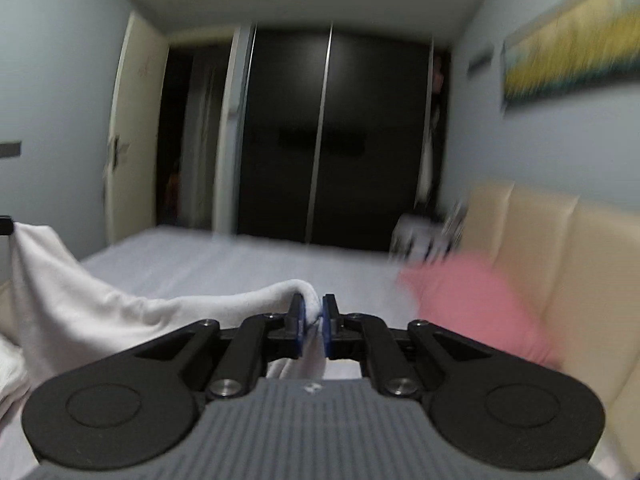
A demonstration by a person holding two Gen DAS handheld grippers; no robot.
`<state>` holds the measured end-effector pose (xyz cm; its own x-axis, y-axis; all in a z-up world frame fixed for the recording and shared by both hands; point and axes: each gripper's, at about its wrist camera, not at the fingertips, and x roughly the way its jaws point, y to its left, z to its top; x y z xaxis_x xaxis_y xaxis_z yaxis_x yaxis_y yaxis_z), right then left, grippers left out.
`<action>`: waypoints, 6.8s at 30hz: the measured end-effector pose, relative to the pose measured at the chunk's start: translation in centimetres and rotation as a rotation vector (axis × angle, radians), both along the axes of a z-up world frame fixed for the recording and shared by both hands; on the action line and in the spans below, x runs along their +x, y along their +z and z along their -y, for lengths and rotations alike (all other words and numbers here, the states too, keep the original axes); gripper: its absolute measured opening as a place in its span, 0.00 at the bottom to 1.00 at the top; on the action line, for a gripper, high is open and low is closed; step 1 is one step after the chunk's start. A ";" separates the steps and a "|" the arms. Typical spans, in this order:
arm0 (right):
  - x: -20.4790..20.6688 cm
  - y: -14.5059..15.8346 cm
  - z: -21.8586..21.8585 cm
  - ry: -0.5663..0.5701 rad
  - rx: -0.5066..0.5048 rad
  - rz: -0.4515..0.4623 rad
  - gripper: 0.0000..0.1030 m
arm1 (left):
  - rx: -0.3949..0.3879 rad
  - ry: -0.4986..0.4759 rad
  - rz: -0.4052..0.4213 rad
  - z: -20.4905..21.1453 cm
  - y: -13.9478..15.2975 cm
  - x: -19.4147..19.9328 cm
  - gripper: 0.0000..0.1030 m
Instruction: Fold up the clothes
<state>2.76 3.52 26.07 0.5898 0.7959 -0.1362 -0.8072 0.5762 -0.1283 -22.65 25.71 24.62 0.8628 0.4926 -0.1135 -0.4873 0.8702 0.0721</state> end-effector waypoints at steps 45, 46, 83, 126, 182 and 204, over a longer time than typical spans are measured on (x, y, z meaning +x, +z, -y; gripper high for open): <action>9.5 -16.9 -16.9 -0.012 -0.233 -0.247 0.10 | -0.143 0.188 -0.255 -14.2 -16.6 9.9 0.02; 10.3 -18.4 -17.6 -0.019 -0.250 -0.268 0.10 | -0.149 0.187 -0.281 -14.9 -17.8 10.1 0.02; 15.6 -30.9 -11.8 -0.105 -0.633 -0.715 0.47 | -0.393 0.213 -0.622 -14.8 -27.6 4.3 0.31; 21.5 -24.9 1.0 -0.511 -0.541 -0.503 0.11 | -0.488 0.249 -0.702 -10.2 -31.1 0.0 0.37; 5.9 -31.7 -3.5 -0.117 -0.781 -0.661 0.07 | -0.672 -0.082 -0.667 -1.5 -31.1 -3.3 0.07; 7.3 -33.0 -2.8 -0.153 -0.823 -0.608 0.08 | -0.761 -0.168 -0.952 5.9 -37.8 -1.7 0.20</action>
